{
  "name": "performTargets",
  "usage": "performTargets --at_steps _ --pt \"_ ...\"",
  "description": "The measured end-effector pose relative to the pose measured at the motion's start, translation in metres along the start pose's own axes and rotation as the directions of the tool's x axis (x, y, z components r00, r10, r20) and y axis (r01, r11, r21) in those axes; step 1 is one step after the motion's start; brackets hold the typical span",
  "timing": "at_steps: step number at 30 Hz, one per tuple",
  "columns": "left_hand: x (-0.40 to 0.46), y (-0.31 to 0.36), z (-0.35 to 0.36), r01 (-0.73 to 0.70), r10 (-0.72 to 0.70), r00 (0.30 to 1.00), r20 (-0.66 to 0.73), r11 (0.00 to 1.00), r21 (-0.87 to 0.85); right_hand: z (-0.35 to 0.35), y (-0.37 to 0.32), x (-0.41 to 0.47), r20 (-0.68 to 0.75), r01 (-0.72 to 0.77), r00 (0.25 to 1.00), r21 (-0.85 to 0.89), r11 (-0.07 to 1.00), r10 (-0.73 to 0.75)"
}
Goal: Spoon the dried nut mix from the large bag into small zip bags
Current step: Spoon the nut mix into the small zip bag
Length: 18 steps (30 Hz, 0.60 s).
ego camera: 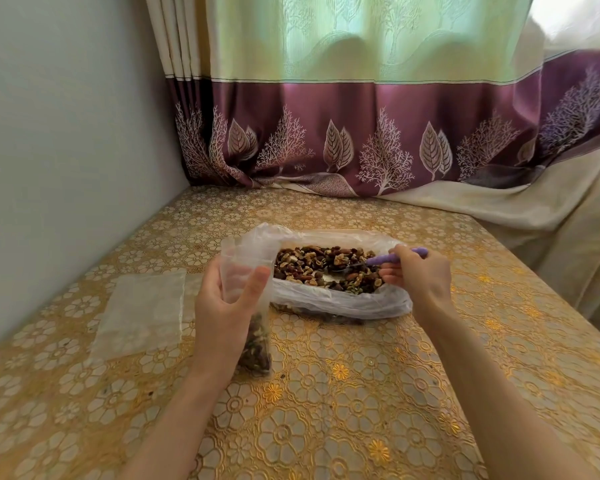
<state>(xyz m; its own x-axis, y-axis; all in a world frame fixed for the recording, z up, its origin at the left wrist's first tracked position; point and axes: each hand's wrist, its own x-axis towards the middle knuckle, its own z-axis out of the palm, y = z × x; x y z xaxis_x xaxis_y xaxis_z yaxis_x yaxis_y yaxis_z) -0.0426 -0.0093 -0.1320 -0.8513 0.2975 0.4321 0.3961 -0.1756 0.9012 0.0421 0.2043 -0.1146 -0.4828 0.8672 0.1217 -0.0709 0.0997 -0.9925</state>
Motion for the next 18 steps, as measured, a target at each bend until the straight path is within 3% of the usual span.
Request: performTargets --at_steps 11,18 --pt "-0.002 0.001 0.002 -0.009 0.008 0.999 0.031 1.000 0.012 -0.001 -0.010 -0.005 0.069 -0.028 0.998 0.175 0.984 0.016" --pt "0.000 -0.003 0.001 0.017 -0.018 0.999 0.028 0.999 0.031 0.003 -0.041 -0.021 0.166 0.082 0.977 0.273 0.959 -0.131"
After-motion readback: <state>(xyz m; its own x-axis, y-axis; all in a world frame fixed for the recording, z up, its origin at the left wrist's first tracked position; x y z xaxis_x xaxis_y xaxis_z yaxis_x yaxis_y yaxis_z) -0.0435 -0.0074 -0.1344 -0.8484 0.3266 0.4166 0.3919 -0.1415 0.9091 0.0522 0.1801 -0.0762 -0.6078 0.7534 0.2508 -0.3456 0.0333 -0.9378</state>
